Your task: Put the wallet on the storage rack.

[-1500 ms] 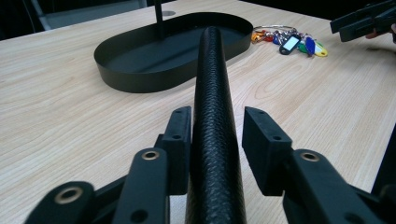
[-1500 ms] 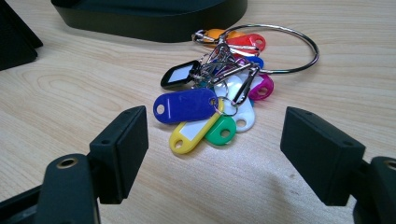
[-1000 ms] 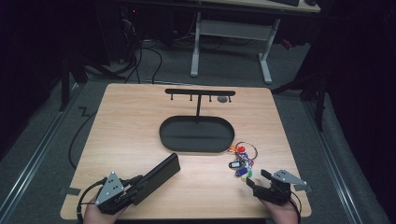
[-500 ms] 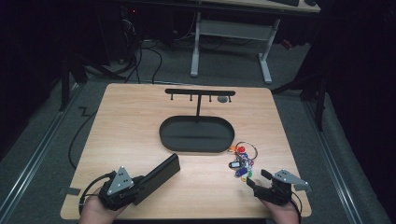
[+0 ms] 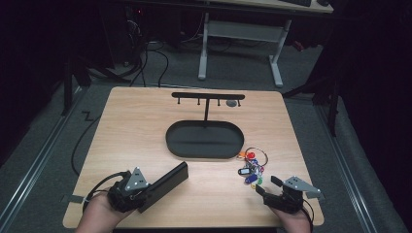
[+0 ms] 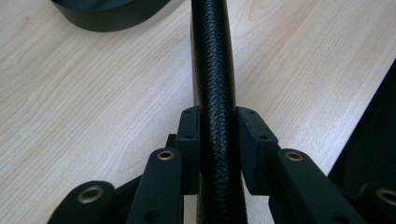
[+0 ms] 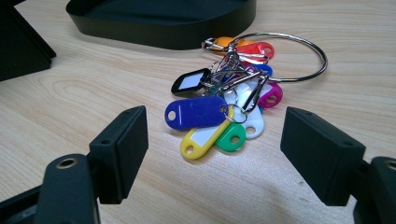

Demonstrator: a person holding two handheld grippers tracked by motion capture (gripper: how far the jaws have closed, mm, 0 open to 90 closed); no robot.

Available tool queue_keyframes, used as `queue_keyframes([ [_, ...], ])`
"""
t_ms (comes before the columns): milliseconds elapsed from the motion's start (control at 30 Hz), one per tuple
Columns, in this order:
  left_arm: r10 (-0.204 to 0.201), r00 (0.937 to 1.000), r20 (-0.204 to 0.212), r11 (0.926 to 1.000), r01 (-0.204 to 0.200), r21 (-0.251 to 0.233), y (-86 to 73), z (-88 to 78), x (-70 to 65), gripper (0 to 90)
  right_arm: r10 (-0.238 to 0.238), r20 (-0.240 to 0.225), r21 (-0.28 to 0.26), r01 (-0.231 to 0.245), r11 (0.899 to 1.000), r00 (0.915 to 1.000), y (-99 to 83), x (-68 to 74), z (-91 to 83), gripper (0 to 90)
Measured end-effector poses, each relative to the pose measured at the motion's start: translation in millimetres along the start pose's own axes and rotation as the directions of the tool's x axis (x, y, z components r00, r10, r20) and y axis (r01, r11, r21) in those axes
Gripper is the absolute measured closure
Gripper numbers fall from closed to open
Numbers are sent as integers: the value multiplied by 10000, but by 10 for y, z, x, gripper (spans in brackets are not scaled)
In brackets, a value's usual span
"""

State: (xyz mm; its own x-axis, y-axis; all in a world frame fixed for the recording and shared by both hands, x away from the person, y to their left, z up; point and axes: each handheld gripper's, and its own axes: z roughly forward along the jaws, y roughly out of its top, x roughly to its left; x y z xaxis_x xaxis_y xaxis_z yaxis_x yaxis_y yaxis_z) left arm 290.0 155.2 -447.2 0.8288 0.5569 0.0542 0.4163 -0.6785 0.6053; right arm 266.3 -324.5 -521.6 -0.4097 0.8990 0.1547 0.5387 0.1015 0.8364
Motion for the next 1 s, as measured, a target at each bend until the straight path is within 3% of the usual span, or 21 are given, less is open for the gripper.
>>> queue_keyframes([
  [167,301,9995,15,9985,-301,449,59,4,-7,722,54,5,-17,-54,10000,10000,0,-1,-8,235],
  [300,643,9975,-278,9967,-628,507,83,3,-53,744,40,4,-66,-40,10000,10000,2,-8,-12,235],
  [500,1028,9924,-669,9946,-1035,-70,106,-74,-58,758,79,23,-113,-79,9999,10000,4,-16,-21,235],
  [667,1480,9839,-1005,9866,-1540,-541,171,-135,-48,766,93,27,-105,-93,9999,10000,4,-15,-16,235],
  [700,1724,9772,-1237,9811,-1816,-669,210,-143,-40,767,91,25,-104,-91,9999,10000,4,-14,-15,235],
  [867,1845,9735,-1351,9760,-1976,-917,297,-138,-12,770,81,41,-104,-80,9999,10000,3,-14,-16,235],
  [1000,2165,9640,-1546,9652,-2351,-1141,398,-99,19,769,89,42,-106,-89,9999,10000,4,-15,-17,235],
])
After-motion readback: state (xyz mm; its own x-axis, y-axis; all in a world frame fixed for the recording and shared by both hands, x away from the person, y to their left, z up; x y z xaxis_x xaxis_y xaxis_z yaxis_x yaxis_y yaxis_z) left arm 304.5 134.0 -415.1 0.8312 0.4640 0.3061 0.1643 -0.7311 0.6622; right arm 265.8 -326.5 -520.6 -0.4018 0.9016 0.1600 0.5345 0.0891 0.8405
